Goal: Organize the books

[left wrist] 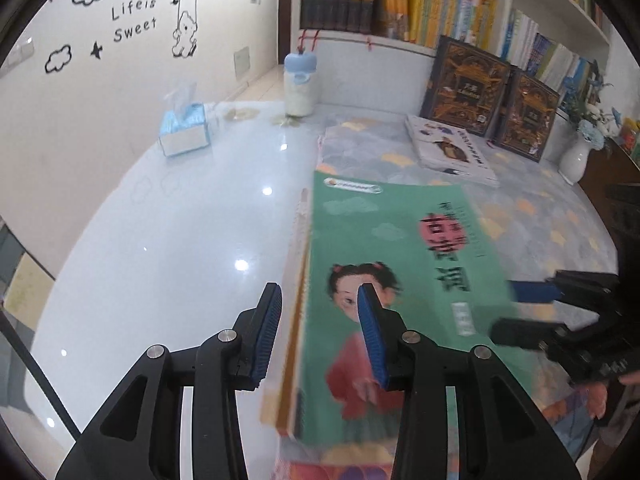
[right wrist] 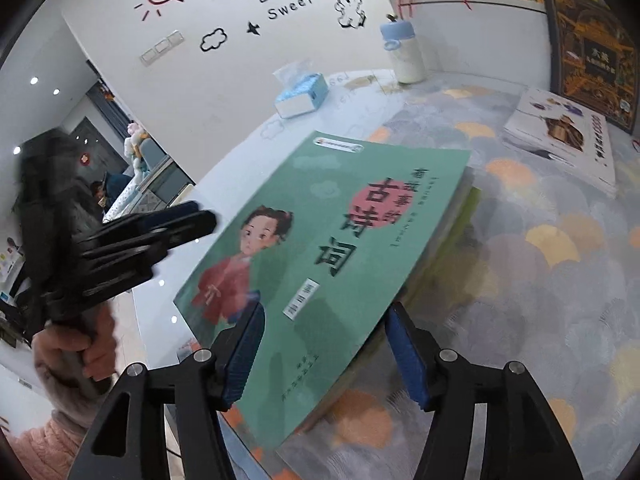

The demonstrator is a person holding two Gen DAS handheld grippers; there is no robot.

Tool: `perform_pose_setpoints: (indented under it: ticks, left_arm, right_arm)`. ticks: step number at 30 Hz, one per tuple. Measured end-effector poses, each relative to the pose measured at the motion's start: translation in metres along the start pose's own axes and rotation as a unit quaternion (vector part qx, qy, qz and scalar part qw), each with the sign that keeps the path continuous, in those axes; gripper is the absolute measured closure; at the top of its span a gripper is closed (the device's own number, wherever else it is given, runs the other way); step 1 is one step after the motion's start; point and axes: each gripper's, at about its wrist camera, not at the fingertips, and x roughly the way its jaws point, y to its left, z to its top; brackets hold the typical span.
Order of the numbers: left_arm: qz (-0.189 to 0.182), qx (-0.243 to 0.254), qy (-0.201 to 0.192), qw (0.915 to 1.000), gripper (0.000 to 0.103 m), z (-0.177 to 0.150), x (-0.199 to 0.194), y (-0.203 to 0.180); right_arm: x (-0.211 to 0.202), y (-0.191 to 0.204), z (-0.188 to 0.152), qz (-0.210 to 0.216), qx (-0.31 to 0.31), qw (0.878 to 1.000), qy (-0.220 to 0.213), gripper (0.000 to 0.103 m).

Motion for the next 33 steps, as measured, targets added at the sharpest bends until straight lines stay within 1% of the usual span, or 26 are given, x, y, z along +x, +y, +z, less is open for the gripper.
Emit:
perform_pose_setpoints:
  ticks: [4, 6, 8, 10, 11, 13, 15, 17, 19, 20, 22, 23, 25, 26, 28, 29, 31, 33]
  left_arm:
    - [0.007, 0.014, -0.019, 0.9997, 0.065, 0.002, -0.024, -0.030]
    - [-0.010, 0.027, -0.026, 0.9992, 0.065, 0.003, -0.032, -0.056]
    - [-0.041, 0.046, -0.027, 0.9978, 0.065, 0.002, -0.035, -0.088]
    - [-0.059, 0.066, -0.023, 0.9958, 0.065, 0.000, -0.031, -0.123]
    - [-0.067, 0.070, -0.021, 0.9951, 0.065, -0.001, -0.028, -0.138]
    - [-0.089, 0.075, -0.021, 0.9929, 0.062, -0.005, -0.019, -0.168]
    - [-0.118, 0.069, -0.021, 0.9904, 0.062, -0.011, -0.004, -0.199]
    - [-0.152, 0.052, -0.008, 0.9870, 0.062, -0.020, 0.018, -0.228]
    - [-0.170, 0.055, 0.017, 0.9838, 0.062, -0.026, 0.039, -0.250]
    - [-0.172, 0.064, 0.031, 0.9825, 0.062, -0.030, 0.050, -0.261]
    - [-0.171, 0.082, 0.040, 0.9810, 0.062, -0.035, 0.062, -0.275]
    - [-0.168, 0.093, 0.042, 0.9806, 0.062, -0.038, 0.067, -0.279]
    - [-0.167, 0.098, 0.049, 0.9799, 0.062, -0.041, 0.075, -0.279]
    - [-0.171, 0.094, 0.056, 0.9792, 0.062, -0.041, 0.081, -0.277]
    - [-0.179, 0.085, 0.071, 0.9775, 0.062, -0.043, 0.092, -0.271]
    - [-0.187, 0.084, 0.063, 0.9767, 0.062, -0.044, 0.092, -0.268]
    - [-0.196, 0.081, 0.064, 0.9750, 0.056, -0.044, 0.091, -0.267]
    - [-0.205, 0.082, 0.064, 0.9732, 0.051, -0.046, 0.090, -0.268]
  right_arm:
    - [-0.022, -0.020, -0.011, 0.028, 0.022, 0.999, -0.009, 0.039]
    - [-0.035, -0.033, -0.018, 0.034, 0.024, 0.999, -0.010, 0.039]
    - [-0.050, -0.054, -0.026, 0.035, 0.036, 0.999, -0.011, 0.039]
    - [-0.066, -0.086, -0.035, 0.035, 0.066, 0.997, -0.016, 0.039]
    - [-0.076, -0.109, -0.041, 0.033, 0.095, 0.995, -0.024, 0.039]
    - [-0.093, -0.150, -0.050, 0.032, 0.156, 0.987, -0.038, 0.039]
    - [-0.108, -0.190, -0.057, 0.055, 0.219, 0.973, -0.058, 0.039]
    - [-0.116, -0.223, -0.057, 0.081, 0.263, 0.959, -0.069, 0.039]
    - [-0.116, -0.247, -0.050, 0.086, 0.291, 0.950, -0.071, 0.039]
    - [-0.113, -0.261, -0.043, 0.087, 0.302, 0.947, -0.070, 0.039]
    - [-0.104, -0.279, -0.026, 0.081, 0.309, 0.946, -0.060, 0.039]
    - [-0.094, -0.289, -0.014, 0.066, 0.310, 0.947, -0.045, 0.039]
    - [-0.080, -0.303, 0.007, 0.035, 0.312, 0.949, -0.034, 0.039]
    - [-0.072, -0.309, 0.019, 0.032, 0.312, 0.949, -0.038, 0.039]
    - [-0.058, -0.320, 0.039, 0.034, 0.313, 0.948, -0.043, 0.039]
    - [-0.049, -0.327, 0.049, 0.033, 0.319, 0.946, -0.044, 0.039]
    - [-0.038, -0.341, 0.065, 0.050, 0.333, 0.940, -0.059, 0.039]
    - [-0.024, -0.350, 0.083, 0.055, 0.333, 0.940, -0.060, 0.039]
